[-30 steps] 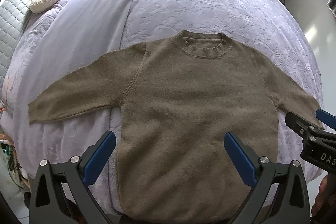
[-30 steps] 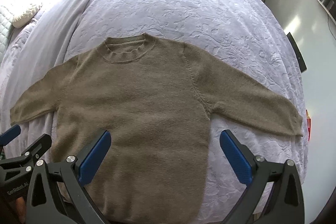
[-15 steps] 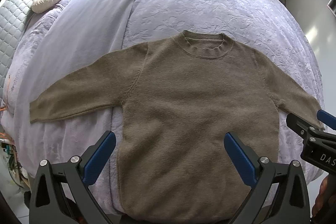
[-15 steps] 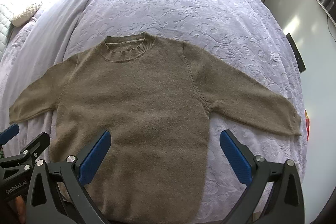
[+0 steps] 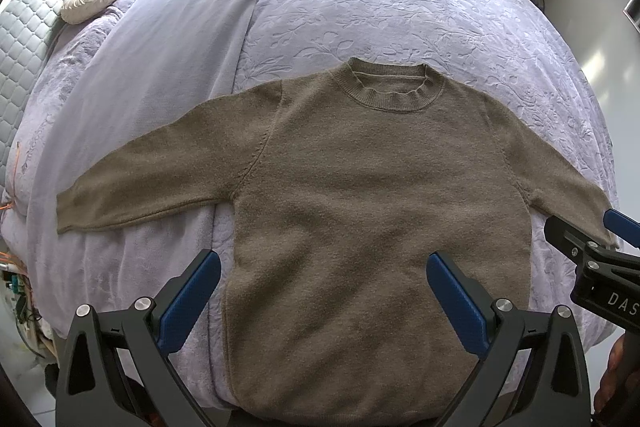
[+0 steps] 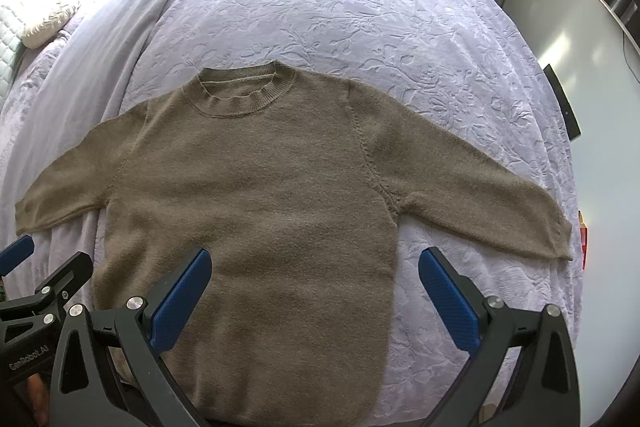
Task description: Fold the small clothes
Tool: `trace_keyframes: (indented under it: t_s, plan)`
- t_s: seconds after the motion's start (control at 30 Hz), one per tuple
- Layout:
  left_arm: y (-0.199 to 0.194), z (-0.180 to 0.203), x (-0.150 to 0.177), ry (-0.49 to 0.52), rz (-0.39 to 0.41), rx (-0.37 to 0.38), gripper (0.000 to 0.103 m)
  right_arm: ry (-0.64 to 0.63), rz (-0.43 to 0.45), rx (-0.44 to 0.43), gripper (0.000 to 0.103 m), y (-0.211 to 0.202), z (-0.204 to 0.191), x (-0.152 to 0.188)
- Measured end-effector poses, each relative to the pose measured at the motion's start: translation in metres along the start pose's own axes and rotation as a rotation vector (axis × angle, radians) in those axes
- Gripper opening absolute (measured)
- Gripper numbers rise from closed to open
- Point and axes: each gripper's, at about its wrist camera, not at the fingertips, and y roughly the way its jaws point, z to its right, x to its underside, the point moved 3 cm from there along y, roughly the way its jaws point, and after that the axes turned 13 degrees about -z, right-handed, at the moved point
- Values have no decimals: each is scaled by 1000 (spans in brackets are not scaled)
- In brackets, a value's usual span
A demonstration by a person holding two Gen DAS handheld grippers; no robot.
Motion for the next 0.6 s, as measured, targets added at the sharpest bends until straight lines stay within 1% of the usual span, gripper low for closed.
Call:
trace_keyframes:
  t_s: [0.6]
  plan:
    - [0,-4,2,-2,0,0,103,-7,4,16,103,-1,1,0]
